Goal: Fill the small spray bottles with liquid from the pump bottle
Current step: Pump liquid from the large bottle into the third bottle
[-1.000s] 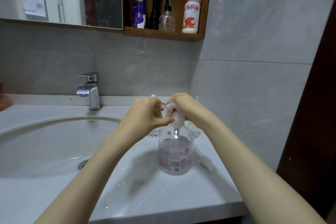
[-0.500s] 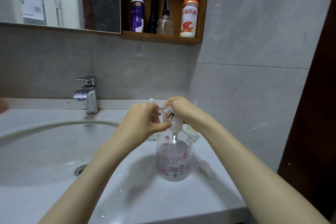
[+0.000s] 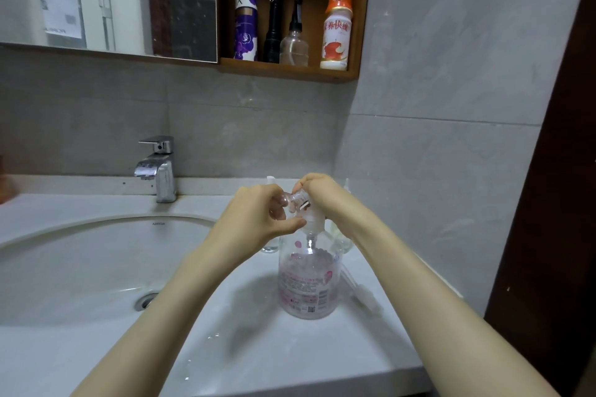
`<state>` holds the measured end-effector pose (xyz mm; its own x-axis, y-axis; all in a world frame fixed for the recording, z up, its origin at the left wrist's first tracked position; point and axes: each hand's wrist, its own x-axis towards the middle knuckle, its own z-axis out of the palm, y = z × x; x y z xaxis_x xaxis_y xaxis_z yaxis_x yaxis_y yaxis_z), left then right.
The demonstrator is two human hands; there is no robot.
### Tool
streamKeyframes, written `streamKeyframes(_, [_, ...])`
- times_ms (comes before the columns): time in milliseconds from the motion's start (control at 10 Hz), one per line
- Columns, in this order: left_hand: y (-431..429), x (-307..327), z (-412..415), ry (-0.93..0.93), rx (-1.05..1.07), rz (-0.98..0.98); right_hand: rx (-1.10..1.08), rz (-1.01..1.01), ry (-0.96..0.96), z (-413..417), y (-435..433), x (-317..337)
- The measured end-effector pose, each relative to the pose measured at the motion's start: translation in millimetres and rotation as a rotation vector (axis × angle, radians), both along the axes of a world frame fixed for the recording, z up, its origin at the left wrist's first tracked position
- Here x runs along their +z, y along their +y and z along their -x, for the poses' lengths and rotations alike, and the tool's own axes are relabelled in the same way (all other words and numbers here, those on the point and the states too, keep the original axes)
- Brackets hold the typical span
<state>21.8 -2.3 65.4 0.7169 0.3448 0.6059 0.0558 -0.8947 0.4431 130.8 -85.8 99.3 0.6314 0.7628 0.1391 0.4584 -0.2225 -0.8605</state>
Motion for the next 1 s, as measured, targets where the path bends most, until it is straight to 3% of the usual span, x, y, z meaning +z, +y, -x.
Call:
streamKeyframes(100, [-3,3,3,0.022,0.009,-0.026,-0.019,-0.033,0.084,-3,1,-4])
streamKeyframes(600, [-1,3,3,0.000,0.016,-0.012,0.020,-0.057,0.086,-2,4,-1])
streamKeyframes(800, [2,-3,0,-0.010,-0.008,-0.029,0.030,-0.130,0.171,-1,0,-8])
streamKeyframes(1000, [4,-5,-1,0.000,-0.012,-0.001,-0.027,-0.100,0.093,0,2,-8])
